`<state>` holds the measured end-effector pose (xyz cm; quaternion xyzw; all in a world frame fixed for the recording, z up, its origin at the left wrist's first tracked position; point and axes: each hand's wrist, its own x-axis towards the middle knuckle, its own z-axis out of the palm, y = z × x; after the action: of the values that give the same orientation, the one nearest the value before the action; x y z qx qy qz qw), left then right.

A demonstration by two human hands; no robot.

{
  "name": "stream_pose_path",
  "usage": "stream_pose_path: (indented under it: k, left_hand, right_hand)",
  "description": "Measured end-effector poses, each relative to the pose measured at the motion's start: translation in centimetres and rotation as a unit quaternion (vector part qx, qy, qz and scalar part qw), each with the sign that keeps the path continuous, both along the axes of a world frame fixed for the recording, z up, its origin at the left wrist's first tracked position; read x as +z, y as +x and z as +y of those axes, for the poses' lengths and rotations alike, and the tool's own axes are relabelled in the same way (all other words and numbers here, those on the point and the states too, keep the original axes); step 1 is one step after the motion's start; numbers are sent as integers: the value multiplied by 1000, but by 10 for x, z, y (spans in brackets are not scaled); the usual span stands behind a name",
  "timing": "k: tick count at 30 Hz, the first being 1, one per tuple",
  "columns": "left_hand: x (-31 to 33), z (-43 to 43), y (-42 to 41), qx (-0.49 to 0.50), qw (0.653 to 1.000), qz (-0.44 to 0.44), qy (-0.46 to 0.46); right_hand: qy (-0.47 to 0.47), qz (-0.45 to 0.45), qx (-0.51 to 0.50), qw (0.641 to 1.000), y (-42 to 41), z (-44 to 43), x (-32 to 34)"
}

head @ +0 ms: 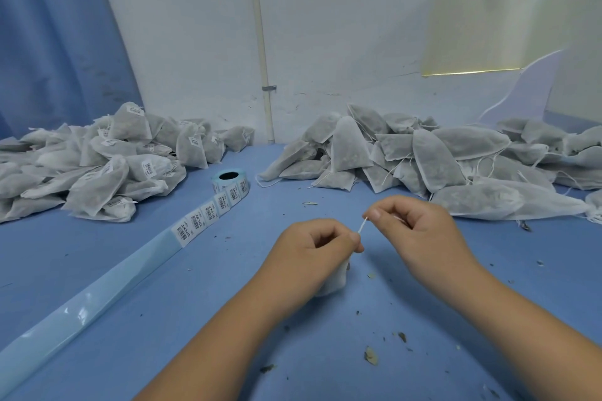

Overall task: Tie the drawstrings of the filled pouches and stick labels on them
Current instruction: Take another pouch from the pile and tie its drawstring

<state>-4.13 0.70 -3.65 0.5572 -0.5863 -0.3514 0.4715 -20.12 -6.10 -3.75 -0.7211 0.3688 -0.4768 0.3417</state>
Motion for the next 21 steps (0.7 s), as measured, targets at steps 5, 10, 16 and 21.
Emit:
stream_pose_path:
  k: [5, 10, 16, 21]
  left_hand:
    - [3, 2, -1, -3, 1000, 3, -16]
    - [7, 2, -1, 27, 995, 89, -43]
    - [9, 3, -3, 78, 987, 122, -72]
    - [3, 1, -5, 127, 986, 40, -96]
  right_hand:
    - [-20, 4, -8, 1000, 4, 2, -2]
    - [-26, -13, -46, 999, 10, 3, -9]
    - [-93, 66, -1, 993, 12, 9, -10]
    - [-166, 135, 43, 976, 12, 14, -9]
